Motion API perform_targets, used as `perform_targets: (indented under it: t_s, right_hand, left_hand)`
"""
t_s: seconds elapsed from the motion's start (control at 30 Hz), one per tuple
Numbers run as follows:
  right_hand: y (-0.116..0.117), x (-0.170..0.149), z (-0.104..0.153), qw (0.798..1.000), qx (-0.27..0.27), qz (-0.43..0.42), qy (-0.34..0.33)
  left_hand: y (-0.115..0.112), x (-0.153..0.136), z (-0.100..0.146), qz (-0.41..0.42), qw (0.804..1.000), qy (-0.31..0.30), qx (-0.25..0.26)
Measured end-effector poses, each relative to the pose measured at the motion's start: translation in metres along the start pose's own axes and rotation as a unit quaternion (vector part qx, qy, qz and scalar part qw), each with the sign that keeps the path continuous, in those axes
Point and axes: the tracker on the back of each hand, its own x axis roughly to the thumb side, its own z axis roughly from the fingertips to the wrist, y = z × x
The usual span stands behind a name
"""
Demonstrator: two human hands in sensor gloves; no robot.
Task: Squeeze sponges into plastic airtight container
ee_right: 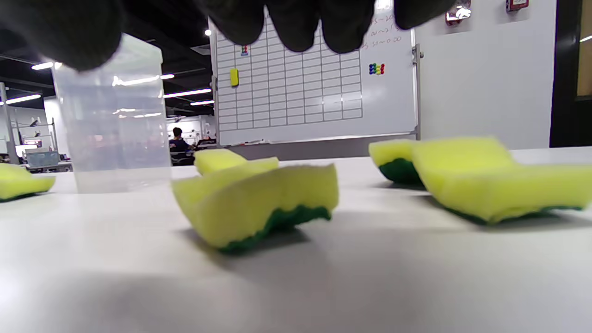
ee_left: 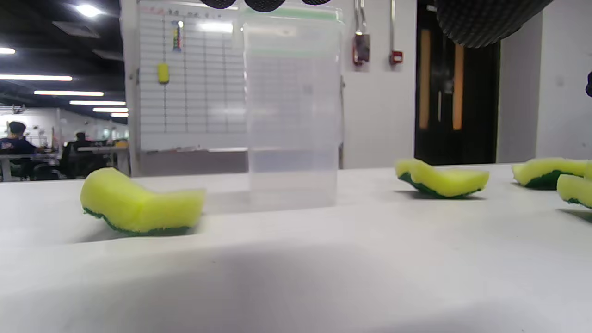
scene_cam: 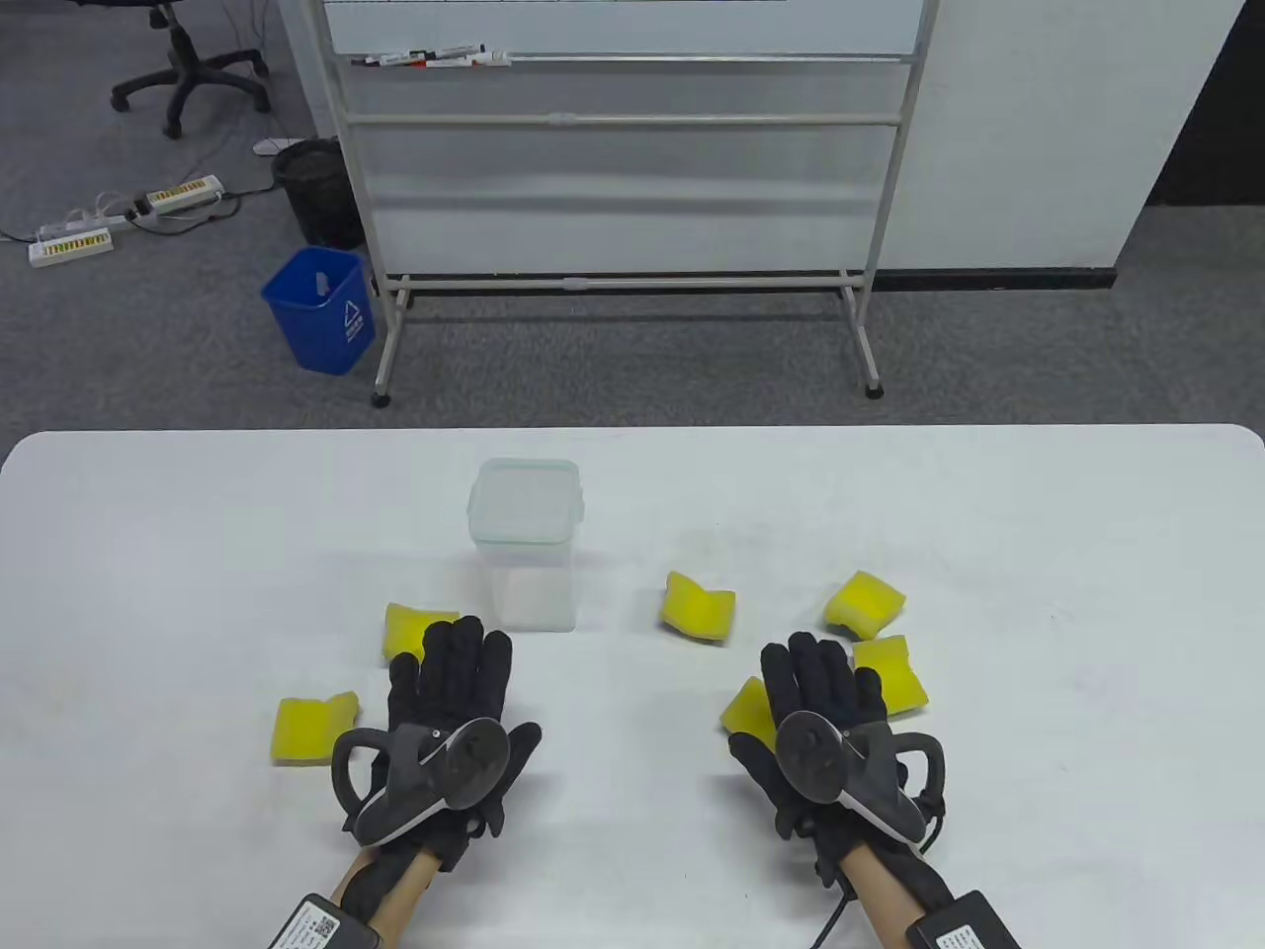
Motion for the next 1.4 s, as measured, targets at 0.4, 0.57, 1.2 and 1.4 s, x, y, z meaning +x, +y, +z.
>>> perform_targets:
  t_s: [0.4, 0.57, 1.2, 1.4]
  right_hand:
    - [0.000, 0.000, 0.000, 1.000, 0.002, 0.000, 0.005]
    - [-0.001, 0.000, -0.001, 1.000, 0.000, -0.004, 0.008]
    - [-0.008, 0.001, 0.003, 1.000, -0.007, -0.018, 0.011]
    - [-0.010, -0.003, 0.005, 0.999, -0.004, -0.034, 0.013]
  left_hand:
    - [0.001, -0.003, 0.000, 0.006, 1.000, 0.002, 0.003]
    - [-0.002, -0.004, -0.001, 0.010, 1.000, -0.002, -0.001]
    - [0.050, 0.010, -0.041, 0.032, 0.996, -0.002, 0.086]
    - [0.061, 0.011, -0.110, 0.027, 0.999, 0.026, 0.040]
